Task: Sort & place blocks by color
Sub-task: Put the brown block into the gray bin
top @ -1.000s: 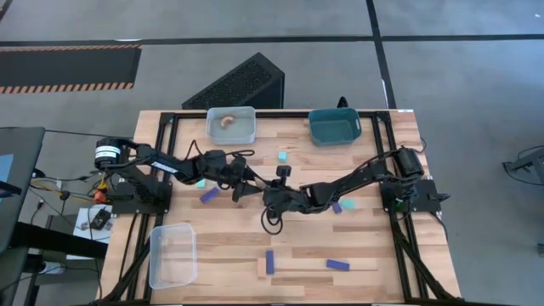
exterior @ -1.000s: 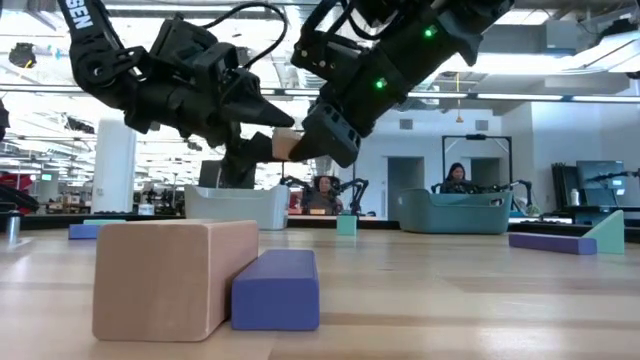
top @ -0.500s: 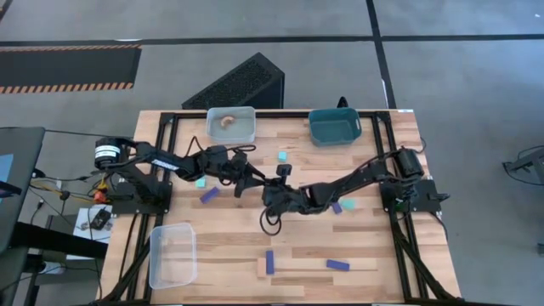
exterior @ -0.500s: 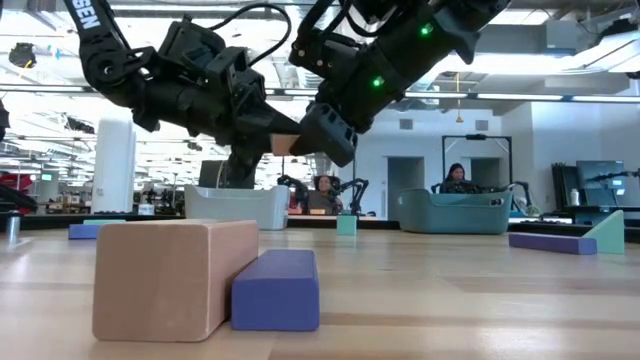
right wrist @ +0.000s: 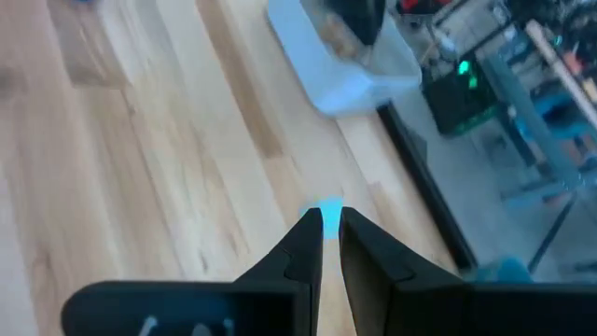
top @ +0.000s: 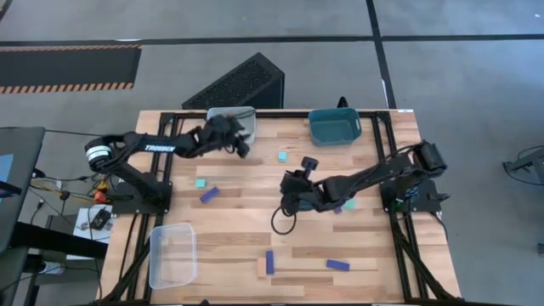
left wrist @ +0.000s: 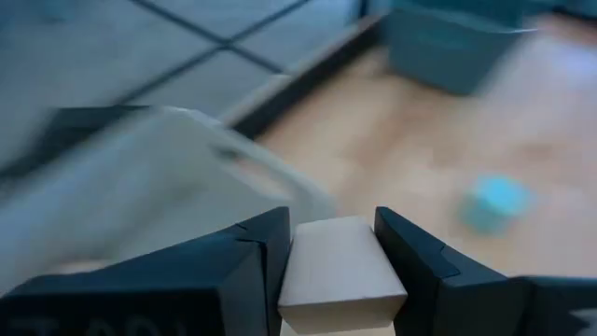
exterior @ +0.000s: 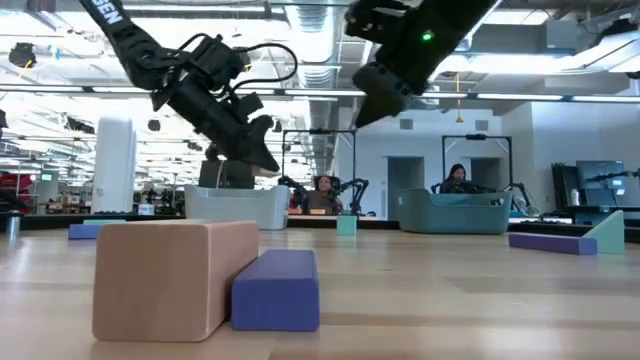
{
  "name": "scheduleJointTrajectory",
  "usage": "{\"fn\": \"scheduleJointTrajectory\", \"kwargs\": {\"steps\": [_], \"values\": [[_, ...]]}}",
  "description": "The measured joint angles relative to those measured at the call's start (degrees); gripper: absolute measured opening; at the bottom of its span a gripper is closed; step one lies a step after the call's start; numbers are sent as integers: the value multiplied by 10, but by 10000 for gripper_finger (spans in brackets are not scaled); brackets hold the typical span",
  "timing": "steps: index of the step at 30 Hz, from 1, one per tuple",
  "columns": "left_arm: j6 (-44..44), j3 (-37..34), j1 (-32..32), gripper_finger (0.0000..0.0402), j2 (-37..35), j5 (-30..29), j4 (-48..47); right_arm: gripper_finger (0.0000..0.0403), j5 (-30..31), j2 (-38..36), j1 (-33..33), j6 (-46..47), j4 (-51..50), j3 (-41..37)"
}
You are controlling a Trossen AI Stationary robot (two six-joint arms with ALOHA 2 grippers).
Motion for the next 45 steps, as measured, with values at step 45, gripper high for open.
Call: {"fn": "scheduleJointTrajectory", "kwargs": {"steps": [45], "values": [[89, -60, -74, 201, -88, 22, -27, 63, -16, -70, -25, 197, 22, -140]]}}
